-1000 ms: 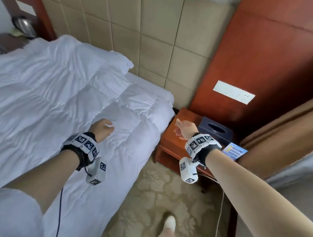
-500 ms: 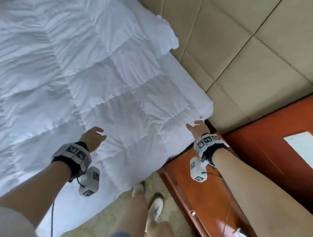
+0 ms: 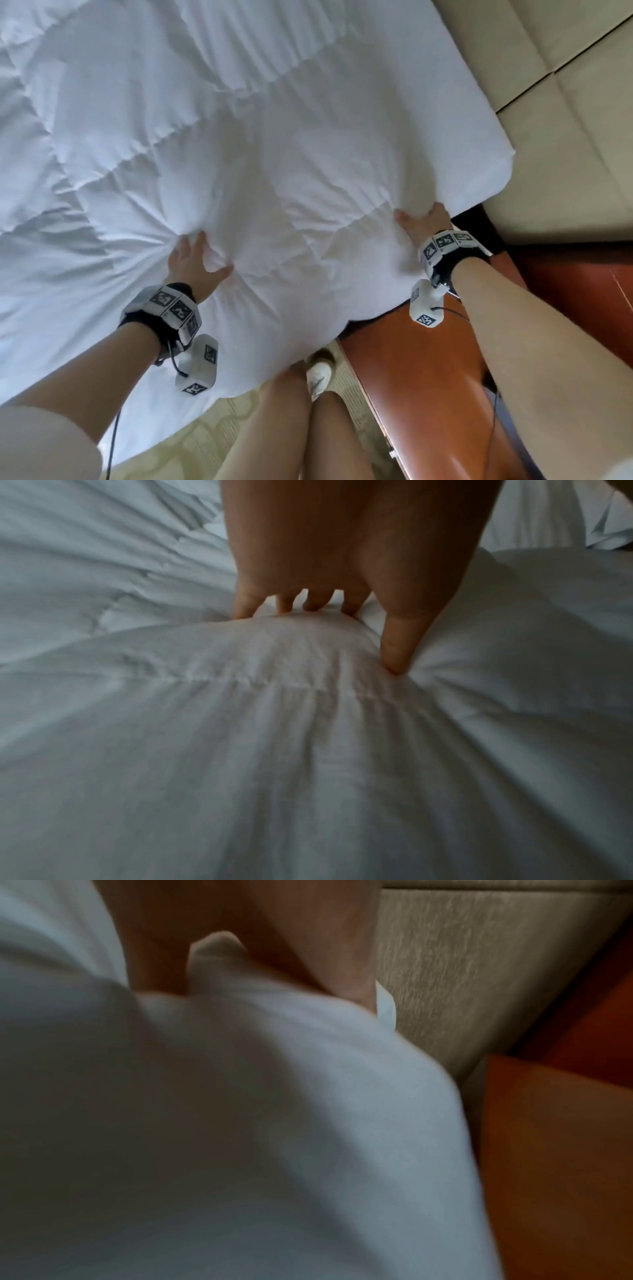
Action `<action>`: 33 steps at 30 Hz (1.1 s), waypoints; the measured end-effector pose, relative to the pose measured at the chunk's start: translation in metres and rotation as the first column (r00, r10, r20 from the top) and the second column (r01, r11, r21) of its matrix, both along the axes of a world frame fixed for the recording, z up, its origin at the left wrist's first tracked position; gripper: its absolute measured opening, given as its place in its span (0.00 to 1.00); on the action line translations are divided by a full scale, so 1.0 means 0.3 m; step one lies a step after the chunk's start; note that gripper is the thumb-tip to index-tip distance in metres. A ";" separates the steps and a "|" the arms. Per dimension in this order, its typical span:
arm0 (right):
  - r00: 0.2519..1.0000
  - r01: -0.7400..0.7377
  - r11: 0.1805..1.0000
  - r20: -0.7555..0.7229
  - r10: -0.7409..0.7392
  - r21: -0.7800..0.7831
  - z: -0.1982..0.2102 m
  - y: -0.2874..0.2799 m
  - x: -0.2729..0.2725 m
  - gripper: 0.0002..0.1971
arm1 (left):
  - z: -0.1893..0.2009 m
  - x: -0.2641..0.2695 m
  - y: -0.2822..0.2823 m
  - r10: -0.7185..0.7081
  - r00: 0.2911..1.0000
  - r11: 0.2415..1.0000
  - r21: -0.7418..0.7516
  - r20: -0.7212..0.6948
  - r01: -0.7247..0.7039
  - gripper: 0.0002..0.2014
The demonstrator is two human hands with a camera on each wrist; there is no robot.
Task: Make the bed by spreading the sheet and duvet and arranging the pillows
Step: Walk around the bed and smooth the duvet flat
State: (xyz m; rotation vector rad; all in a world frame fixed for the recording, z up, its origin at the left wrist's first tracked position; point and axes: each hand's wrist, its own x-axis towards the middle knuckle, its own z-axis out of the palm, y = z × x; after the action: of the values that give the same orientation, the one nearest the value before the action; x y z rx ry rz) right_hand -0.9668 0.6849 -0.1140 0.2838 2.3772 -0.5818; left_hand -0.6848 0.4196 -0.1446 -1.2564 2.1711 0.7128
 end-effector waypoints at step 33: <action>0.949 -0.074 0.985 0.315 0.021 0.158 0.142 0.433 0.269 0.32 | 0.247 0.094 0.419 0.259 0.965 0.961 0.112 -0.043 -0.253 0.32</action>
State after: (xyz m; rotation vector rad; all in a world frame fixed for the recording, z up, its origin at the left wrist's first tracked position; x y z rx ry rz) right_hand -0.8860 0.8149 -0.0715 0.3636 2.1198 -0.2884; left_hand -0.6565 0.5454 -0.0706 -1.4929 2.0052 0.9656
